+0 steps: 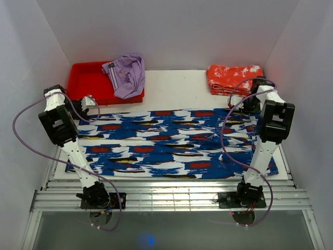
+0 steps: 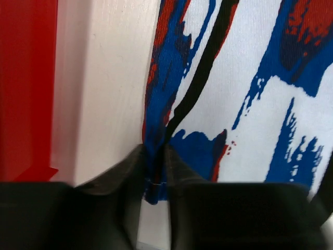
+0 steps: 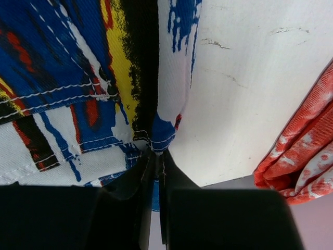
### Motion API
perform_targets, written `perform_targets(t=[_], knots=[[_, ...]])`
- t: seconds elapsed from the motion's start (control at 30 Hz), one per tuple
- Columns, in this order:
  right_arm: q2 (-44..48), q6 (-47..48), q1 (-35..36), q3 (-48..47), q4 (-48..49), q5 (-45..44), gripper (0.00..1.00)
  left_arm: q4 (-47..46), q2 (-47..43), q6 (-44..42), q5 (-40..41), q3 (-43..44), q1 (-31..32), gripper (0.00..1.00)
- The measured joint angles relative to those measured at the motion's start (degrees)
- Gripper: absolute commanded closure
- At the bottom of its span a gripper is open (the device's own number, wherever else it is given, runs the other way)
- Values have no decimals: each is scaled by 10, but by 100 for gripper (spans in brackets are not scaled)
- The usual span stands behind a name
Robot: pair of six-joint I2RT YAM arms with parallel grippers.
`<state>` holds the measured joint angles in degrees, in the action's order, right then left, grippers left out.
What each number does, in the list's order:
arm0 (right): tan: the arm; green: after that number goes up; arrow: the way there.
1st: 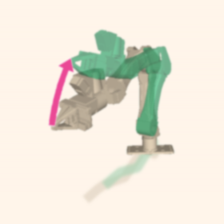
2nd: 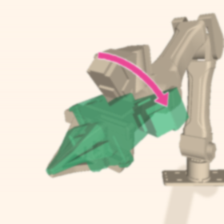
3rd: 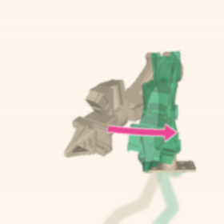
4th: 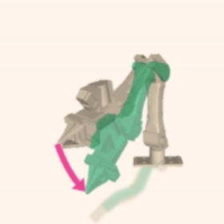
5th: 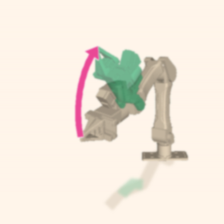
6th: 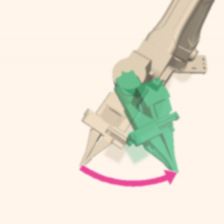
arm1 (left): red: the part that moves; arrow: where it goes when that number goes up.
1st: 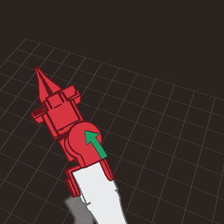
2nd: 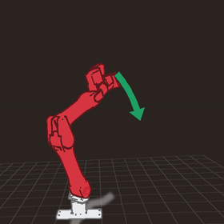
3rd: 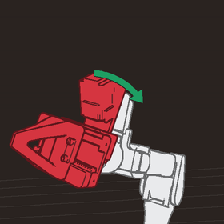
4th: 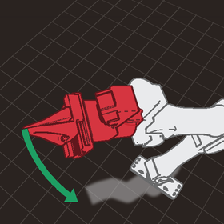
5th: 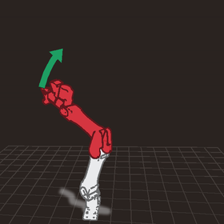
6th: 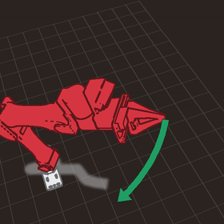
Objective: Fold and stack the trousers
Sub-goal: Fold the trousers
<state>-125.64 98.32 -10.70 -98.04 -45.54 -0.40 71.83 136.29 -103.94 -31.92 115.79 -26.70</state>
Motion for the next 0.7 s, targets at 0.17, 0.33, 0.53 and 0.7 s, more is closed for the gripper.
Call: perform_targets(t=[0.17,0.33,0.53,0.7], knots=[[0,-24,0,-7,0,-5,92,-1,-9,0,11,-15,3,100],[-3,-78,-2,-44,-7,-4,92,-33,-24,52,10,-35,3,100],[37,-116,-20,-30,-2,35,92,-186,-98,151,-11,-160,2,100],[126,-129,-36,12,4,70,92,-347,-210,243,-14,-301,1,100]])
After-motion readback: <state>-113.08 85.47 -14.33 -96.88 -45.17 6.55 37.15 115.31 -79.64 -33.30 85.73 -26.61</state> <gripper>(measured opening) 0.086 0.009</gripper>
